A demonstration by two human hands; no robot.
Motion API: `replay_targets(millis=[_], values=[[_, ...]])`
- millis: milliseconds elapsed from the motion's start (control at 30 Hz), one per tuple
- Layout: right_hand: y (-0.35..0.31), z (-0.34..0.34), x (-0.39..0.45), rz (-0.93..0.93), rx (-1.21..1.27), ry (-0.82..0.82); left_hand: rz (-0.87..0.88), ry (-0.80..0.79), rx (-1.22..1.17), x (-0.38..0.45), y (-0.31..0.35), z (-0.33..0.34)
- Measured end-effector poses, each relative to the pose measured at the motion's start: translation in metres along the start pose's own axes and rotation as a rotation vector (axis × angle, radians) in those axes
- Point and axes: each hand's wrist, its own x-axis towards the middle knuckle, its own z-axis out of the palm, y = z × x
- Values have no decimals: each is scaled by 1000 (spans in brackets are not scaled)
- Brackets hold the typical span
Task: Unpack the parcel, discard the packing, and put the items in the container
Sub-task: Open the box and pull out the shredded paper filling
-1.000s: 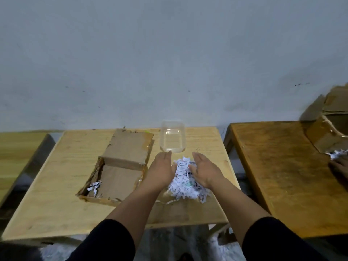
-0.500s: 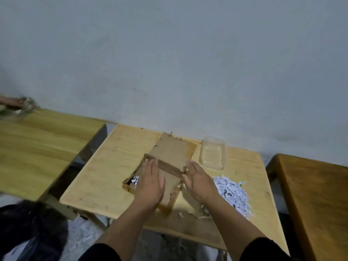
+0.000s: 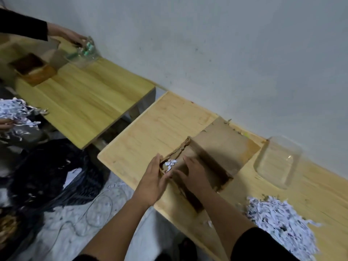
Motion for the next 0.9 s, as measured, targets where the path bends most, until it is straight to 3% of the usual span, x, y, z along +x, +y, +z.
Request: replay_targets(millis=[333,567,900], values=[[3,15,29,100,158,31,12,-10,-96,-3,-3,-1],[1,37,33,83,40,90,12,-26,-93,-1,-5,-3],[12,1,11,125,169,126,-49,-19,-88,-4,6,-4]])
